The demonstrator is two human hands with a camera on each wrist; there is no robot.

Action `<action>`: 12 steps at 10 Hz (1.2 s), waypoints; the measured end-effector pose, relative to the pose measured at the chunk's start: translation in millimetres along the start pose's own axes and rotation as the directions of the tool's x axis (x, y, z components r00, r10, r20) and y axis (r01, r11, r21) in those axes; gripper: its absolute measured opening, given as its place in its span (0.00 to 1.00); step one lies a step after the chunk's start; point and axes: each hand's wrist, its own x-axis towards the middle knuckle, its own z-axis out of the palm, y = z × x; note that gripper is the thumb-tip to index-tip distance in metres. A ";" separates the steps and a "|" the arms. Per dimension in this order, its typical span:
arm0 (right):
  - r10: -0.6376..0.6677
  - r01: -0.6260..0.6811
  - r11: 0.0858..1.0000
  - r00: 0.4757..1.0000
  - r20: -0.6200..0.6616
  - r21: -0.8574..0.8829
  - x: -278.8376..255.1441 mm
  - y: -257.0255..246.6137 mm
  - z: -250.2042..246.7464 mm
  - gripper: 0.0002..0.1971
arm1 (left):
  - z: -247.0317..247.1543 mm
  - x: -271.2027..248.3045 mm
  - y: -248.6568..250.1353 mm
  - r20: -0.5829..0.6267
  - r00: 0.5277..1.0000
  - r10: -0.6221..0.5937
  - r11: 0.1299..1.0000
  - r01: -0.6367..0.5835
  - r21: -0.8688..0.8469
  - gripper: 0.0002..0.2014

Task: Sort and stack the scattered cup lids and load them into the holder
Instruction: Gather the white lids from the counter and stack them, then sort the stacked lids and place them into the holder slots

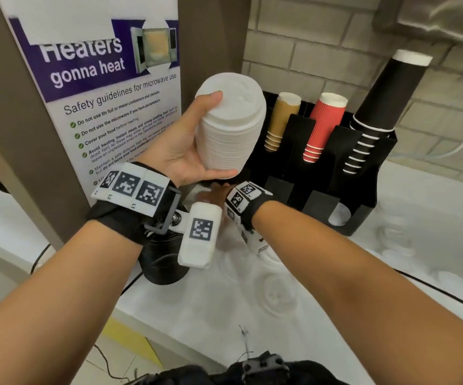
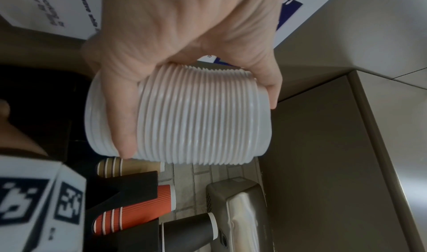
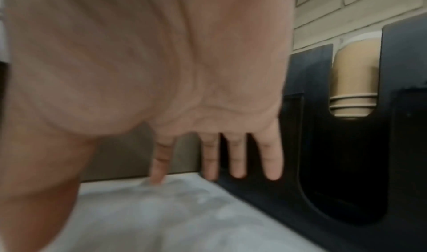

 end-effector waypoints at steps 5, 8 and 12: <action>-0.059 0.032 0.906 0.997 0.053 0.423 -91.7 61.7 -5.8 0.48 | 6.0 15.5 -17.8 0.058 0.996 -0.073 0.997 0.073 0.007 0.32; -0.074 0.363 -0.382 0.905 -0.420 0.850 -121.9 57.7 -8.7 0.56 | 18.3 8.0 -17.8 -0.011 0.996 -0.090 0.974 0.090 0.206 0.24; -0.003 0.182 -0.440 0.979 -0.205 0.879 -102.8 25.6 24.5 0.31 | 17.4 -4.4 -16.7 0.139 0.820 0.555 -0.340 0.071 0.938 0.18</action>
